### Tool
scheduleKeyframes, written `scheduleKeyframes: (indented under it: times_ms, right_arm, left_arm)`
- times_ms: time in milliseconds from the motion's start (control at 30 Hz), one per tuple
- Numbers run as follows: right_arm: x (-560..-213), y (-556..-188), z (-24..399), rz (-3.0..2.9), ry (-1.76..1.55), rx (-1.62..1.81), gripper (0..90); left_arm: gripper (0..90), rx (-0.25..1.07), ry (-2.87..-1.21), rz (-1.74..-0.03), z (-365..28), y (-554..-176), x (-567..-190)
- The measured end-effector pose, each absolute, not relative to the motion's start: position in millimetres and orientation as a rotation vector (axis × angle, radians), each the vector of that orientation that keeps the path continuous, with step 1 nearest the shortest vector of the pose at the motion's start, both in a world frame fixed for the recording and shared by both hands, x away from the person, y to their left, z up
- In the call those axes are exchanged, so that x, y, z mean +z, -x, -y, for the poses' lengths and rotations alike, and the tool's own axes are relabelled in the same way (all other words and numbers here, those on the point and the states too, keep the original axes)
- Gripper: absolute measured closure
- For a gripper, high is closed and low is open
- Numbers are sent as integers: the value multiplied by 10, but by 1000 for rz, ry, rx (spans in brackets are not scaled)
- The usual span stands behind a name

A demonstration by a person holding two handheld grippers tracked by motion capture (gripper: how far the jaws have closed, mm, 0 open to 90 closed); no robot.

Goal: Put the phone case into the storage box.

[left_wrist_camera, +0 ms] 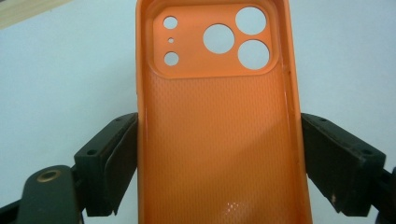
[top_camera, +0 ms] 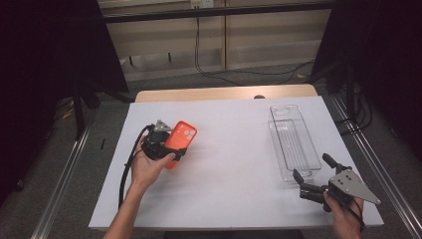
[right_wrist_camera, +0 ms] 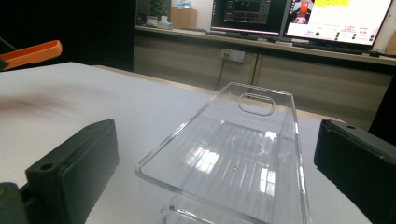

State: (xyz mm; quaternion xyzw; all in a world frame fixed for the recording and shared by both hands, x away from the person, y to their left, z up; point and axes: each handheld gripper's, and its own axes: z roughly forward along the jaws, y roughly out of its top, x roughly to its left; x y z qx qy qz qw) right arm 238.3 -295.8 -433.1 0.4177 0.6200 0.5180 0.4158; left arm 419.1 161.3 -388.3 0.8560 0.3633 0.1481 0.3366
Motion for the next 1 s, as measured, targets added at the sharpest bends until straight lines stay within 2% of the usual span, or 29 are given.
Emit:
scheduleKeyframes:
  times_ms: [467, 1000]
  right_arm:
    - [-4289, -2365, 2844, -1595, -1013, 1325, 0]
    - [-4226, -2396, 2723, -1627, -996, 1345, 0]
  left_arm:
    - [161, 412, -2176, -946, -1548, -4112, -3832]
    - [161, 448, -2187, -862, -1351, -3950, -3670]
